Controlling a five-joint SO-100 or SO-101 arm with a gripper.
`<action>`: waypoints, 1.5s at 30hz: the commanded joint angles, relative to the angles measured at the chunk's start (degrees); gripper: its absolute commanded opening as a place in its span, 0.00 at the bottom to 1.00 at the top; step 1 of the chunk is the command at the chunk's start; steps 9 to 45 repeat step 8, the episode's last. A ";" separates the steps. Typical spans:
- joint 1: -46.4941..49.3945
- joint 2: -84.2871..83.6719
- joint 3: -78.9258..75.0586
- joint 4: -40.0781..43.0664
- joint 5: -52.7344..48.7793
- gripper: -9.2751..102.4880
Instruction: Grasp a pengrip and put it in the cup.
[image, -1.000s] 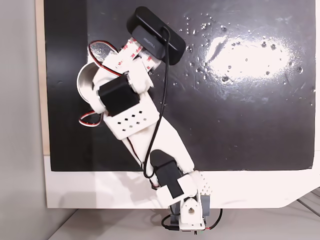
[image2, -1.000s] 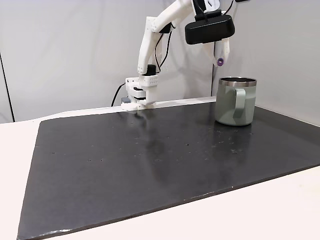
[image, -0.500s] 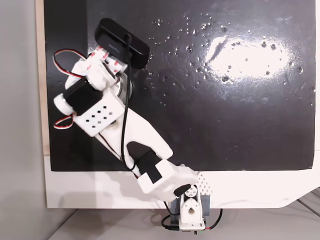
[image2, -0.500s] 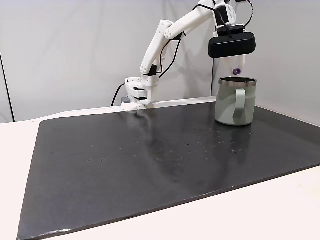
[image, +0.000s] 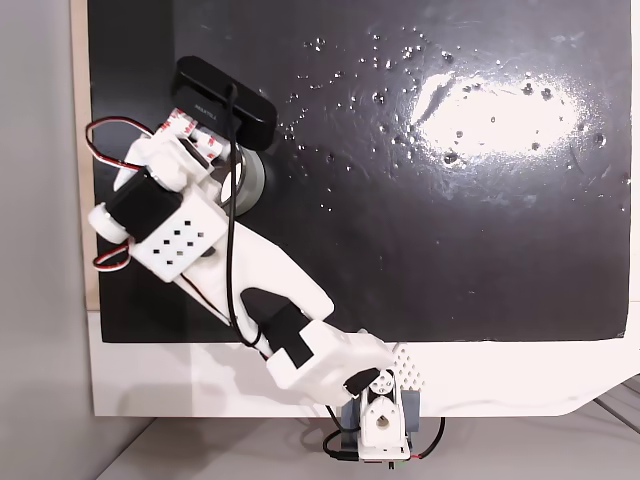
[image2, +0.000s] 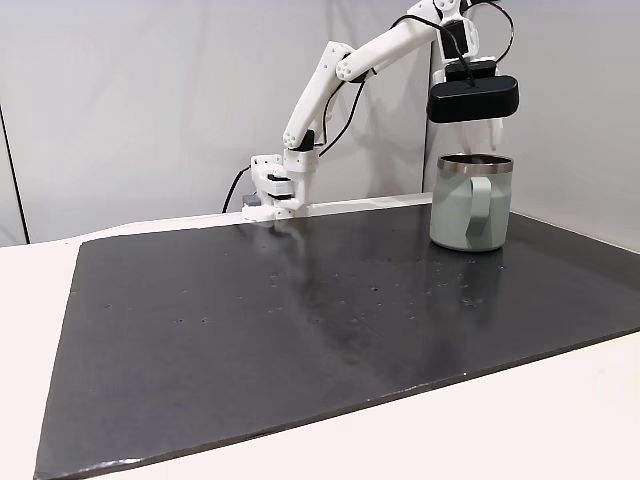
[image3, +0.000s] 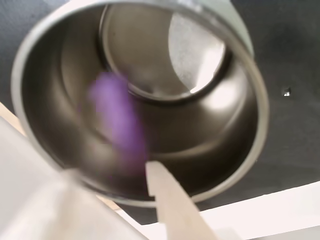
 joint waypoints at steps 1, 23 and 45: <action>0.88 1.32 -2.99 0.44 0.62 0.27; 1.58 2.46 -1.67 0.44 0.62 0.27; 1.58 2.46 -1.67 0.44 0.62 0.27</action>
